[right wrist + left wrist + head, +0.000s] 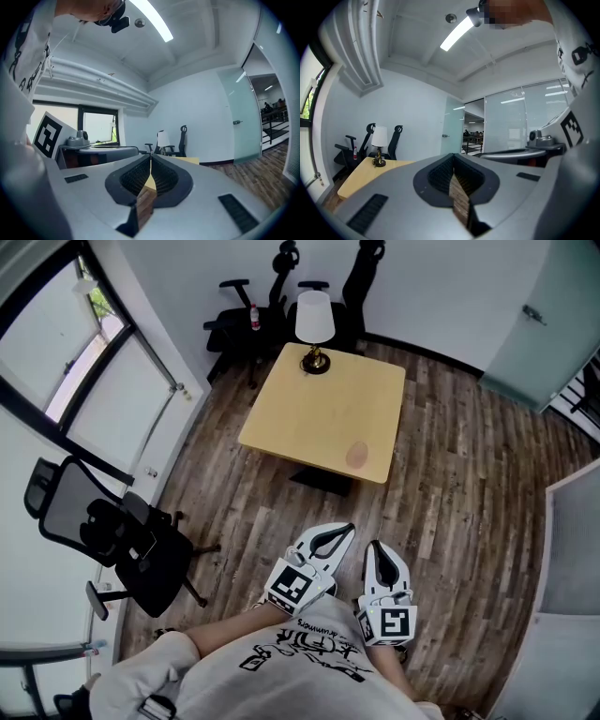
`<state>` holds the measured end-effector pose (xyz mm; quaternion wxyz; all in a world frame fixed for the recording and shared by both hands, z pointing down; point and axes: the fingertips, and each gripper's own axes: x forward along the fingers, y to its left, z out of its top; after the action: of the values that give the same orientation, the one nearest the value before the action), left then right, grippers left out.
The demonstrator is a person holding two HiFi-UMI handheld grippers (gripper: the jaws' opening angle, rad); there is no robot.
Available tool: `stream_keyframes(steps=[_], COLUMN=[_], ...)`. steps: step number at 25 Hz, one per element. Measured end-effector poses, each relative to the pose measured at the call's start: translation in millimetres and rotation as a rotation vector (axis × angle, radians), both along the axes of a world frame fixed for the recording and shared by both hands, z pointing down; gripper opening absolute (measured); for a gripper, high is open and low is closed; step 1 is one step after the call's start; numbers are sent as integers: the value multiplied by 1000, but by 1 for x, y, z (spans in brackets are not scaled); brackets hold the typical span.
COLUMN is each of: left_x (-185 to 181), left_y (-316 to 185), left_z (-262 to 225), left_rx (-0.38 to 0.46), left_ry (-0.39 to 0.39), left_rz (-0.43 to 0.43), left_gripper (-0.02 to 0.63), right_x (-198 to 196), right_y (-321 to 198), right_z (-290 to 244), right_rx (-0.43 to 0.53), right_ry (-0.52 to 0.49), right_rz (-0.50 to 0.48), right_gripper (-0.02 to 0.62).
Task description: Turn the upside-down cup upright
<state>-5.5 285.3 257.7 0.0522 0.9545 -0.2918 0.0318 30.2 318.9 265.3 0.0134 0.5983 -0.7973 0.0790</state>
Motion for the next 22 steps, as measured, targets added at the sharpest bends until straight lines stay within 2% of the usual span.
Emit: stream_keyframes(steps=[10,16,22], left_x=[1,-8,-11], left_y=[-20,-60,-113], left_z=[10,18,7], left_rx=[-29,-35,-18], left_ry=[-1,-2,13], left_rz=[-39,-39,-24], left_gripper=[11,11,11], right_x=[5,-3,-3], right_y=[-24,-65,-118], right_z=[12,16,10], right_rx=[-30,-30,-26], right_ry=[4,23,36], right_rz=[-33,-52,-30], right_gripper=[25,25,25])
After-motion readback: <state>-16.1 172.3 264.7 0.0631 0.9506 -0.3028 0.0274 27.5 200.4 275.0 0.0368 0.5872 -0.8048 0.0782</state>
